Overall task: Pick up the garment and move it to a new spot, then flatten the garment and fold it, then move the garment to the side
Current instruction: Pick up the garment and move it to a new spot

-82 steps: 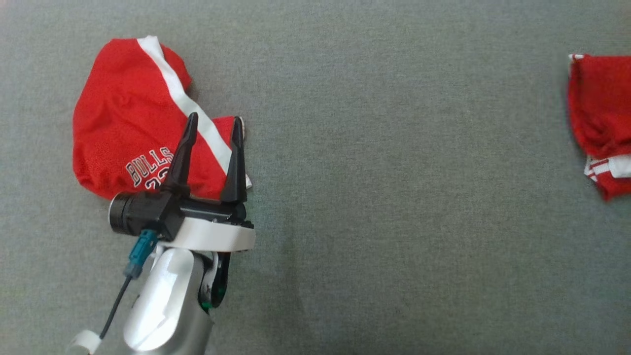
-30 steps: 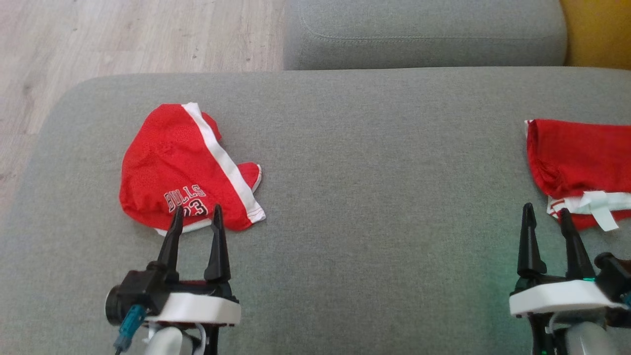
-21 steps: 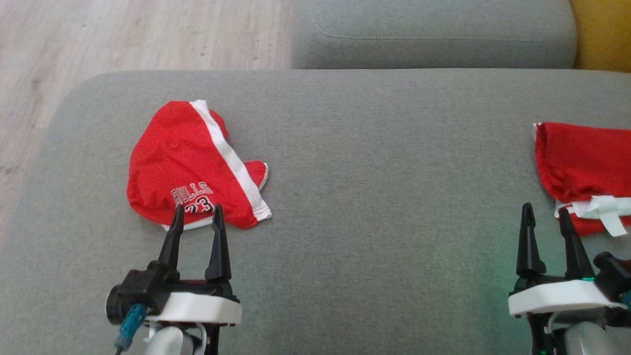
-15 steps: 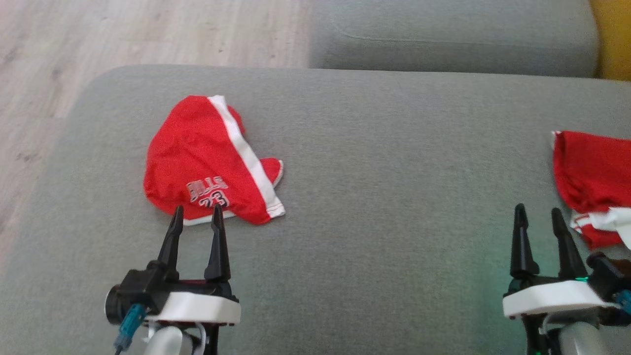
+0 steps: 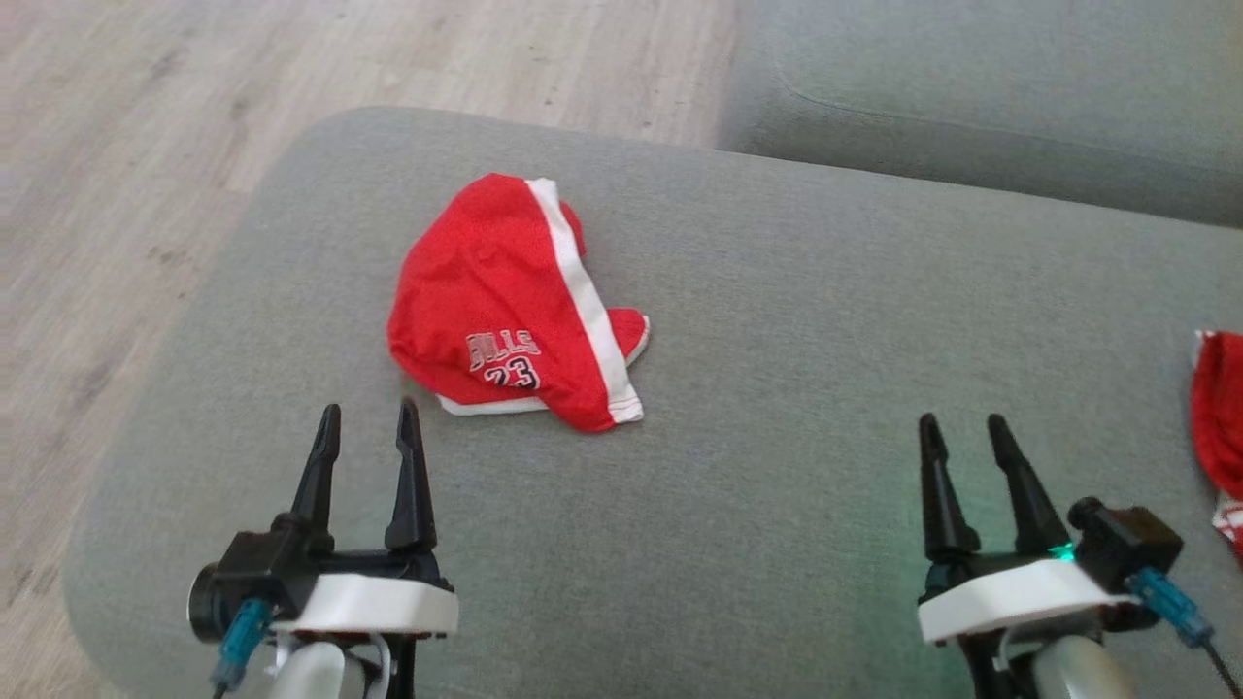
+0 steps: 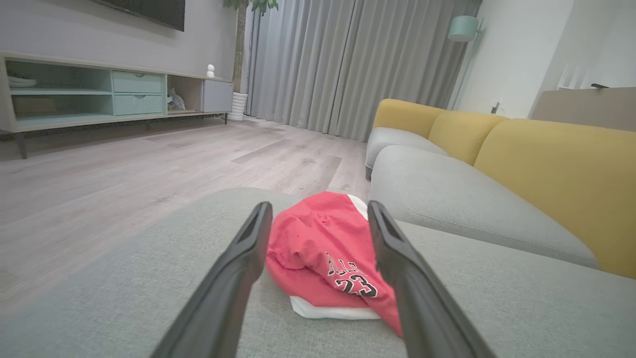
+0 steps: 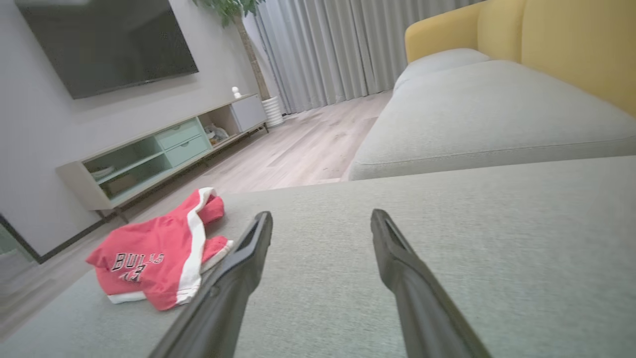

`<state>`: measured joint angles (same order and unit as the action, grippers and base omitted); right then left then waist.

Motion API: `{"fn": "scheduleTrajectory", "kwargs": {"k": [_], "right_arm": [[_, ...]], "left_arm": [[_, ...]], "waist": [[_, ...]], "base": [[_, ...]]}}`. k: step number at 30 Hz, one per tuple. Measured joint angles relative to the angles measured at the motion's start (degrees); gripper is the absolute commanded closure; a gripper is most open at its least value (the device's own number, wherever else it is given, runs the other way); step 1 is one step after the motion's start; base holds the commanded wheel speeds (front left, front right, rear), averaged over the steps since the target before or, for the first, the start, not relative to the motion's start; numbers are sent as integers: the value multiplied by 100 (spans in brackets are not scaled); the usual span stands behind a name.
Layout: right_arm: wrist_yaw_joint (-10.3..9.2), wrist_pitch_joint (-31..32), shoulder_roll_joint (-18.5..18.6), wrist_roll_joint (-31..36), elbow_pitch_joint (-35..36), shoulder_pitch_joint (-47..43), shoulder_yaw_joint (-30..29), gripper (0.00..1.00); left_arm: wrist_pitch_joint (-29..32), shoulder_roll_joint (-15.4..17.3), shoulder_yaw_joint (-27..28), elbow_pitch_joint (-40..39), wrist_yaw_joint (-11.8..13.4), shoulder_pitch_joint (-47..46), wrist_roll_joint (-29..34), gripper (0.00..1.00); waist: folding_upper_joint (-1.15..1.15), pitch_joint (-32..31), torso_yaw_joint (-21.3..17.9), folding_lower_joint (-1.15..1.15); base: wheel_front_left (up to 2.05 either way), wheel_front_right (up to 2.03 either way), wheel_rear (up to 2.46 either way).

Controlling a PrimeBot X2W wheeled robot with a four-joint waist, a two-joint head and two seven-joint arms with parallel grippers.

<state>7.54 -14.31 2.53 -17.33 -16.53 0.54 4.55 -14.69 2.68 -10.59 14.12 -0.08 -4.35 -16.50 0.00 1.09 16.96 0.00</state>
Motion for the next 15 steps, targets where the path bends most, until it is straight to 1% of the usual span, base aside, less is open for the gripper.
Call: {"fn": "scheduleTrajectory", "kwargs": {"k": [5,8,12,15], "right_arm": [[0,0,0,-92,-12,1,245,0],[0,0,0,-133,-25,1,268,0],[0,-1,0,-132,-25,3,261,0],[0,-1,0,-113,-21,11,166,0]], "left_arm": [[-1,0,5,0,-1,4,0,0],[0,0,23,-3,-2,8,1,0],[0,0,62,-4,-52,7,62,0],[-1,0,-18,91,-196,-55,92,0]], "waist": [[0,-59,196,0],[0,-87,276,0],[0,-12,219,0],[0,115,138,0]], "base": [[0,0,0],[0,0,0],[0,0,0],[0,0,0]]}}
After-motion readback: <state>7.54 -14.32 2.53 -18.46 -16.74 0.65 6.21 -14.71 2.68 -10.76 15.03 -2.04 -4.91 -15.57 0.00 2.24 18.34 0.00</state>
